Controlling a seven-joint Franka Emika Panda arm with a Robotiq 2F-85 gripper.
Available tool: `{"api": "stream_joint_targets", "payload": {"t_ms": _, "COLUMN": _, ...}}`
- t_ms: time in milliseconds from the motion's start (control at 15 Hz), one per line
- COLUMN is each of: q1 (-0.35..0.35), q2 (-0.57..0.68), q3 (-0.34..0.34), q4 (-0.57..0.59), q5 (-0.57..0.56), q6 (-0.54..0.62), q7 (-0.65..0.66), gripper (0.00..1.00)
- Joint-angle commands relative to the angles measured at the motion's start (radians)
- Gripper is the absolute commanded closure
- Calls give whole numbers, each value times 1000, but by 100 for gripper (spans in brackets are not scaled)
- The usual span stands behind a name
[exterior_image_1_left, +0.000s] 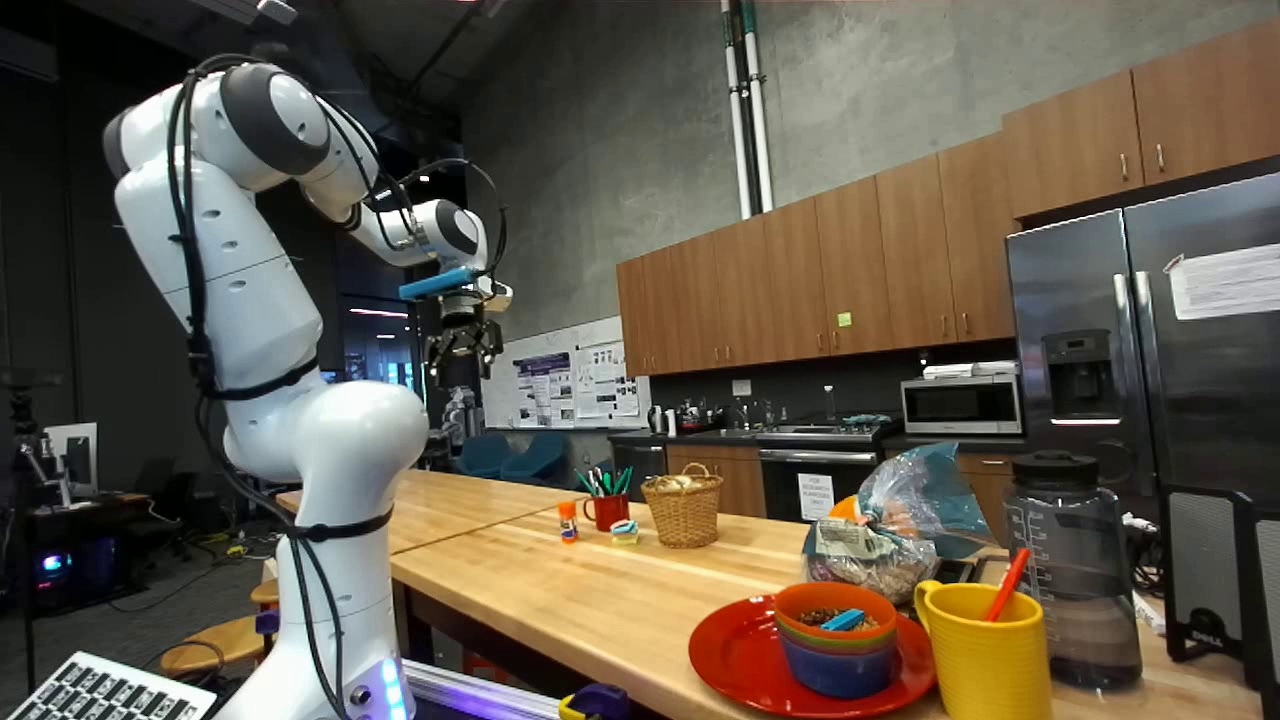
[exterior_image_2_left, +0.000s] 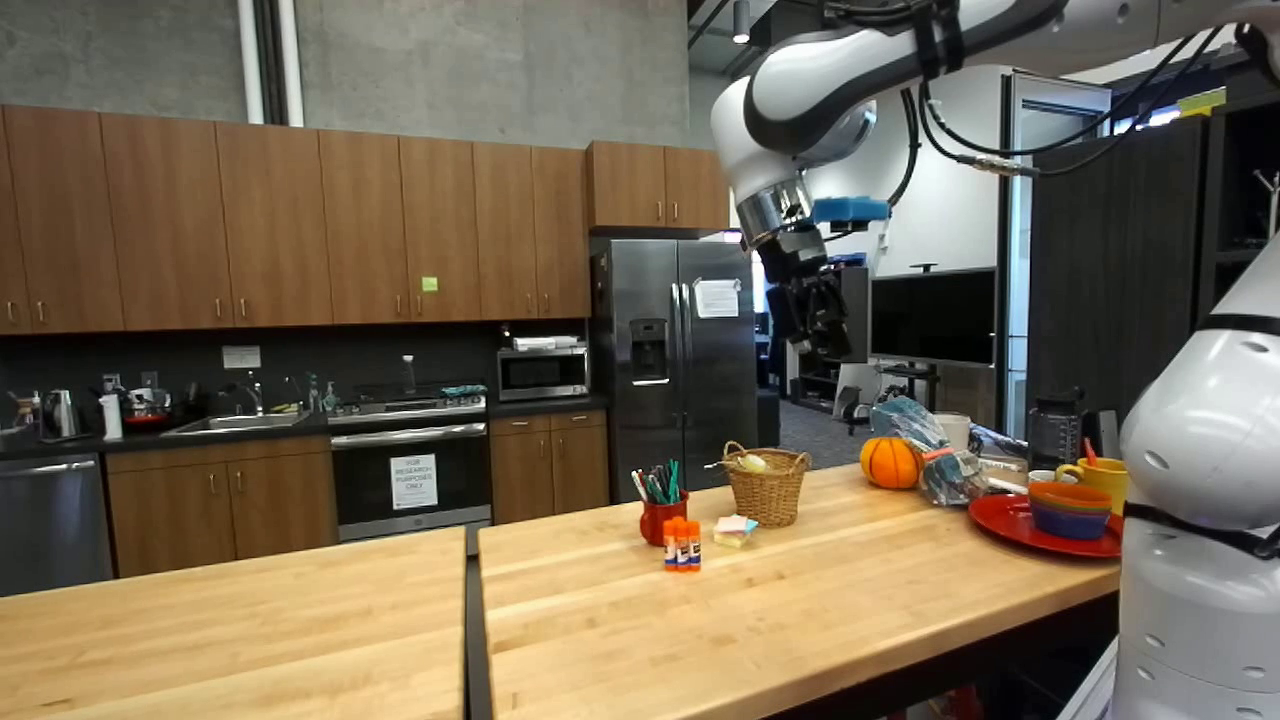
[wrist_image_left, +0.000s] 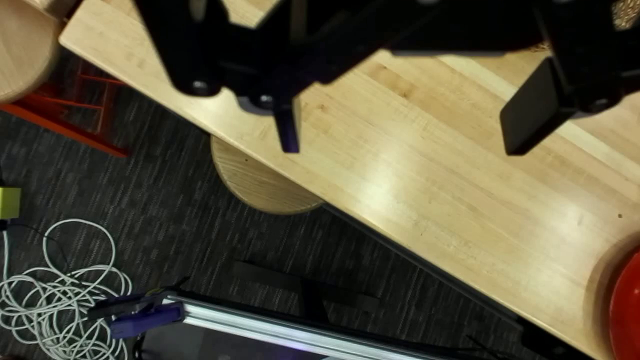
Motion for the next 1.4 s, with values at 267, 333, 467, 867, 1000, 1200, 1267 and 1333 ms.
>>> {"api": "stream_joint_targets", "payload": {"t_ms": 267, "q1": 10, "q2": 54, "q3": -21, "q4": 2, "q5": -2, "q6": 104, "q7": 4, "gripper": 0}}
{"api": "stream_joint_targets", "payload": {"t_ms": 333, "q1": 8, "q2": 67, "q3": -21, "q4": 2, "q5": -8, "q6": 134, "q7": 7, "gripper": 0}}
{"api": "stream_joint_targets", "payload": {"t_ms": 467, "q1": 3, "q2": 100, "q3": -25, "q4": -1, "q5": -12, "q6": 204, "q7": 10, "gripper": 0}}
{"api": "stream_joint_targets", "payload": {"t_ms": 867, "q1": 4, "q2": 199, "q3": -36, "q4": -53, "q5": -4, "q6": 398, "q7": 27, "gripper": 0}}
{"api": "stream_joint_targets", "payload": {"t_ms": 1000, "q1": 8, "q2": 234, "q3": -37, "q4": -72, "q5": 7, "q6": 452, "q7": 29, "gripper": 0}}
{"api": "stream_joint_targets", "payload": {"t_ms": 1200, "q1": 13, "q2": 289, "q3": -33, "q4": -98, "q5": 12, "q6": 529, "q7": 40, "gripper": 0}}
{"api": "stream_joint_targets", "payload": {"t_ms": 1267, "q1": 13, "q2": 308, "q3": -30, "q4": -103, "q5": 4, "q6": 551, "q7": 51, "gripper": 0}}
{"api": "stream_joint_targets", "payload": {"t_ms": 1333, "q1": 14, "q2": 328, "q3": -28, "q4": -110, "q5": 2, "q6": 573, "q7": 58, "gripper": 0}}
